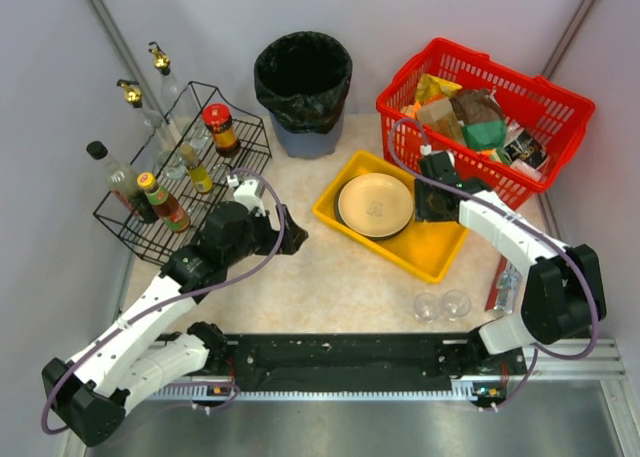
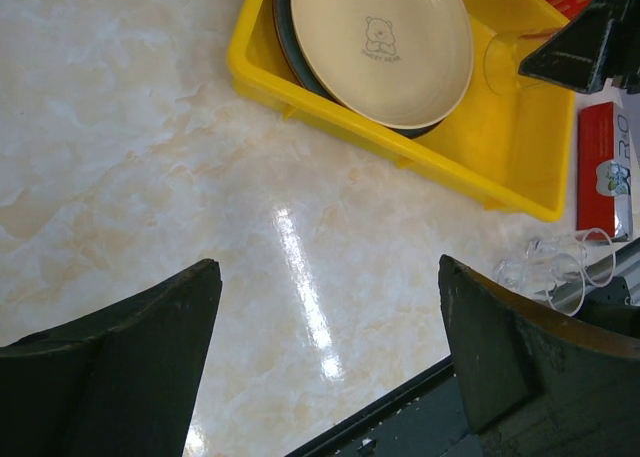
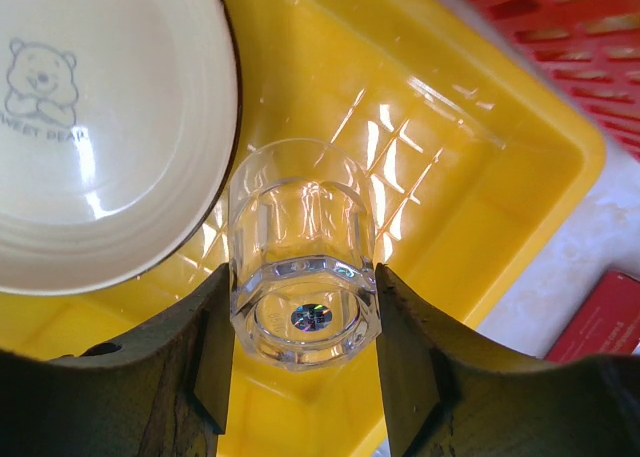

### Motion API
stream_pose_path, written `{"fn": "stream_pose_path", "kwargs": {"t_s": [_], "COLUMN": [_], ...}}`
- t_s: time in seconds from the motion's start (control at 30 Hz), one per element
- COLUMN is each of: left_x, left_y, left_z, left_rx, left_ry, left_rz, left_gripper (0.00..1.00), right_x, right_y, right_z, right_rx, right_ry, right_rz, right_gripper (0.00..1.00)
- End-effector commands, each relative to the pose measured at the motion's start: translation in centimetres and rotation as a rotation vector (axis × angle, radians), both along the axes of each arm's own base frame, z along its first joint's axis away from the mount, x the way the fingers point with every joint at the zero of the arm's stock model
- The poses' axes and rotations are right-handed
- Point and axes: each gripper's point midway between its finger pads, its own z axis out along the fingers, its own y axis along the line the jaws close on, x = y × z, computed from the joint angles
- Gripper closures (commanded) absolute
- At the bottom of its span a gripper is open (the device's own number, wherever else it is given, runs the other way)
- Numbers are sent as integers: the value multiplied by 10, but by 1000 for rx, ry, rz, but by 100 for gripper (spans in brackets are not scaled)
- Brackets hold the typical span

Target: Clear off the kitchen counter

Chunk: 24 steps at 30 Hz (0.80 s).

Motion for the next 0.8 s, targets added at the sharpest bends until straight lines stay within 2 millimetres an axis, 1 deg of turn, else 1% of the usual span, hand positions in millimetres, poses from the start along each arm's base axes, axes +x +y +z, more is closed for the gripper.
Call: {"fn": "stream_pose_path", "kwargs": {"t_s": [0.0,0.17,0.27,0.37,0.53,0.6,0.7,0.77], "left_x": [-2,-4,-5,-6,-6,-7,-9,-10], "left_y": [0,2,2,2,3,1,-1,-2], "left_z": [5,3,0,-1,-5,-6,-8,-10], "left_rx": [-11,-7,-3,0,7,6,4,2], "left_ry": [-35,-36,-33,-31,-25,-21,-9,4], "left_rz": [-21,-23,-25,-26,-29,-36,-49,-53], "left_gripper": [8,8,8,8,8,8,7,8], "right_x": [-6,1,5,6,15,20,29,34], "right_y": [8,6,8,5,-2,-5,-10,-13], "right_z": [-6,-15,-23,-35,-42,-41,-36,-31], "right_rx": [-13,-49,-66,-84,-125,-152,-187,-203], "right_ry": [4,22,43,70,67,58,21,-5], "right_rz": [5,5,19,19,4,-8,-22,-29], "right_gripper": [95,93,88,83,77,67,39,25]}}
